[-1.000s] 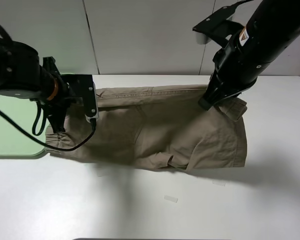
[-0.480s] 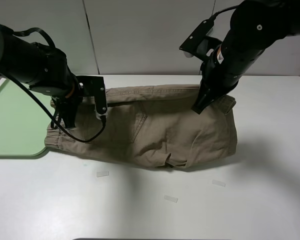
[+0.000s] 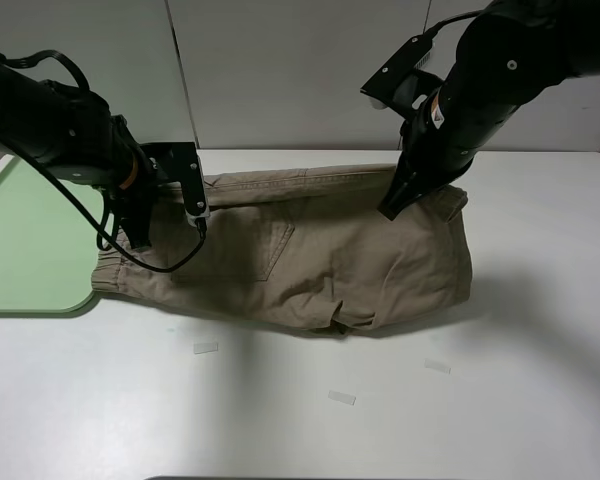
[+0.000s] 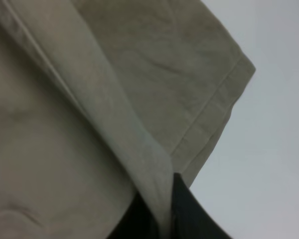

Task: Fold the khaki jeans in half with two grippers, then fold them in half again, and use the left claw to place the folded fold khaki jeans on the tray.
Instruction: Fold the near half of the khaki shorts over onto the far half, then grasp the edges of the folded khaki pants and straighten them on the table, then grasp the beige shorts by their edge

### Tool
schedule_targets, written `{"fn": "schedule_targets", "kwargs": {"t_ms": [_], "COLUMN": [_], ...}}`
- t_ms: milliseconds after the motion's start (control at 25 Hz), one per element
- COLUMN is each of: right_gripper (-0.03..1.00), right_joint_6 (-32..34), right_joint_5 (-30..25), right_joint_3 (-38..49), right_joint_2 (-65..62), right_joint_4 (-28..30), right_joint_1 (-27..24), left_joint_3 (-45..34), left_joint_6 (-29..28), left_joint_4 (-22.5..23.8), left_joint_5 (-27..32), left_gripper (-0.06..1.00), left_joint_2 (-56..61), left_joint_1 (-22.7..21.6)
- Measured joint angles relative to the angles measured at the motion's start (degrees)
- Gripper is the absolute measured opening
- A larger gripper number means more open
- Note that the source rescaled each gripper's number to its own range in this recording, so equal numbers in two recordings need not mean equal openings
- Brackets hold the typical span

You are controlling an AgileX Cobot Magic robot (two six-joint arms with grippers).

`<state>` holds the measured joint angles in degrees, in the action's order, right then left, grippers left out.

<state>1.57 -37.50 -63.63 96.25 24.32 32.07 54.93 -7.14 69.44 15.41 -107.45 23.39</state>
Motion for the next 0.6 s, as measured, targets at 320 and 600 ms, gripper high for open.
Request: {"fn": "schedule_targets", "kwargs": {"t_ms": [320, 600], "right_gripper": [0.82, 1.00], "right_joint_6": [2.1, 3.3], "right_joint_5": [-2.5, -3.3], "right_joint_3": [0.0, 0.0], "right_joint_2": [0.1, 0.1], "right_joint_4": [2.8, 3.4], "right_joint_1": [-0.7, -0.7], "left_joint_3": [0.0, 0.0], "left_joint_6": [-6.3, -14.2], "left_joint_4": [0.1, 0.2], "left_joint_5": [-0.5, -4.1], "left_gripper": [0.65, 0.98], "left_joint_2": [0.0, 0.0], "left_joint_1": [-1.2, -2.2]}}
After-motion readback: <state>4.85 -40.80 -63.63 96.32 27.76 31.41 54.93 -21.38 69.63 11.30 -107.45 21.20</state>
